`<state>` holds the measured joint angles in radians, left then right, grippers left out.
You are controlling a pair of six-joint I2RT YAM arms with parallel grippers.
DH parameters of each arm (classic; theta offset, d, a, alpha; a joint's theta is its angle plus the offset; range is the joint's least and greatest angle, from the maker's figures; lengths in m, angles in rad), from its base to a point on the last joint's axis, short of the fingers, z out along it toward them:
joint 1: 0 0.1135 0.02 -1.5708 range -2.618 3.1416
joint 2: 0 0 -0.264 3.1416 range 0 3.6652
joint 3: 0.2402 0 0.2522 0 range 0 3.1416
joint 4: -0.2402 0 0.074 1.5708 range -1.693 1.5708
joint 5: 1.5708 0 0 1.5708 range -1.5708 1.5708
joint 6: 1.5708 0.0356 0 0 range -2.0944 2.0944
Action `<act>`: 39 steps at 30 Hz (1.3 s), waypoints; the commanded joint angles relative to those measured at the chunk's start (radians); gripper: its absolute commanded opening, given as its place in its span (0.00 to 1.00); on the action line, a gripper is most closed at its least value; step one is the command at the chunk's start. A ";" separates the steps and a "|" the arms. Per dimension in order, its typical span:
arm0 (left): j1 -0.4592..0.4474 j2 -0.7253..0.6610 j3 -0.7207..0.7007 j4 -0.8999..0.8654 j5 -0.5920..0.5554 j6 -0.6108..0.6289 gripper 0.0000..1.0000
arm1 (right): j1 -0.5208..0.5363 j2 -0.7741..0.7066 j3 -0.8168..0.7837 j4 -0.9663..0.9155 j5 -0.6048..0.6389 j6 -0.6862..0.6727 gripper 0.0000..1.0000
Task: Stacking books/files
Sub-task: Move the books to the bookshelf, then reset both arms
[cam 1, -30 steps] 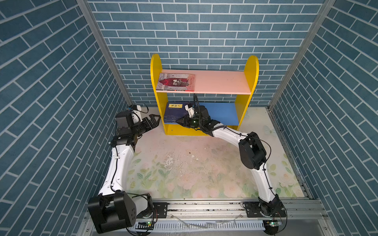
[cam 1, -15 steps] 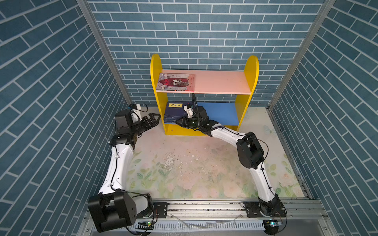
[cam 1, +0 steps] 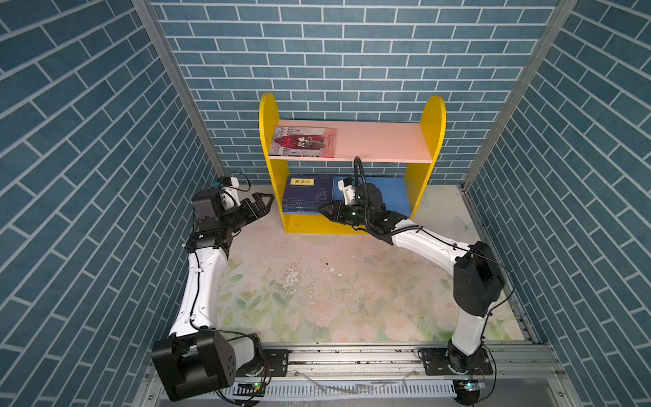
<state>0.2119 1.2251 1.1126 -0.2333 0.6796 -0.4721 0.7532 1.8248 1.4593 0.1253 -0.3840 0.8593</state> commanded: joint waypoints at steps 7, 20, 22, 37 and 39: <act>0.007 -0.034 -0.011 -0.016 0.040 0.013 0.97 | -0.107 0.065 -0.118 0.272 -0.047 0.196 0.42; 0.009 -0.092 -0.010 -0.164 -0.052 0.281 1.00 | -0.122 -0.107 -0.276 0.020 -0.002 -0.022 0.43; 0.012 -0.101 -0.028 -0.175 -0.105 0.308 1.00 | -0.112 -0.164 -0.316 -0.044 0.021 -0.063 0.46; 0.020 -0.084 -0.511 0.430 -0.318 0.252 1.00 | -0.097 -0.769 -0.754 -0.012 0.653 -0.617 0.99; 0.019 -0.050 -0.535 0.482 -0.324 0.283 1.00 | -0.121 -0.864 -0.874 0.132 0.690 -0.698 0.99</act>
<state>0.2249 1.1431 0.6014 0.0662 0.3866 -0.2214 0.6540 1.0515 0.6807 0.0677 0.1421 0.3523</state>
